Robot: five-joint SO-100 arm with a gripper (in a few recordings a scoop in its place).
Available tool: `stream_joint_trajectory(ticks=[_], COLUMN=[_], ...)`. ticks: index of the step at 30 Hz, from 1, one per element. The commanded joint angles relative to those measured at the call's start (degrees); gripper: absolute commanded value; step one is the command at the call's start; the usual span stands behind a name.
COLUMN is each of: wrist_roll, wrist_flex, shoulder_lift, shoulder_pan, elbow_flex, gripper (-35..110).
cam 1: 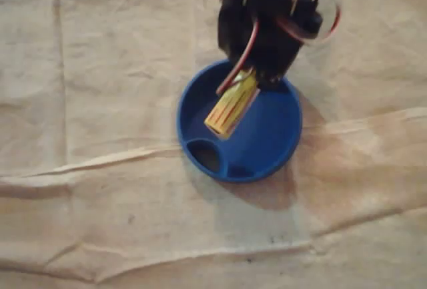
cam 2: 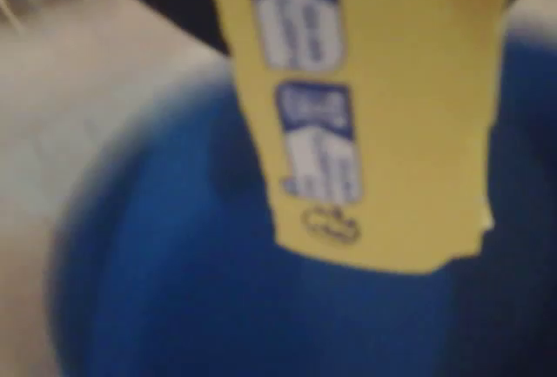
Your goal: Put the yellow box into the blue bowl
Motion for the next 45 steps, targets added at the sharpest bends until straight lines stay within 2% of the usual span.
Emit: stream_joint_trajectory(ticks=[1, 10, 15, 23, 26, 33, 42, 45], wrist_roll=[0.53, 0.53, 0.53, 0.53, 0.53, 0.62, 1.41, 3.08], wrist_flex=[-1.05, -8.17, -8.88, -9.84, -9.49, -8.96, -8.96, -8.88], shoulder_lift=[2.11, 2.02, 2.02, 2.20, 3.16, 6.77, 12.57, 15.21], shoulder_pan=[-0.35, 0.00, 0.44, 2.37, 2.64, 2.29, 2.29, 2.29], elbow_flex=[-2.99, -2.99, -2.55, -3.08, -3.96, -5.27, -5.36, -5.01], gripper=[0, 0, 2, 27, 31, 26, -1, 0])
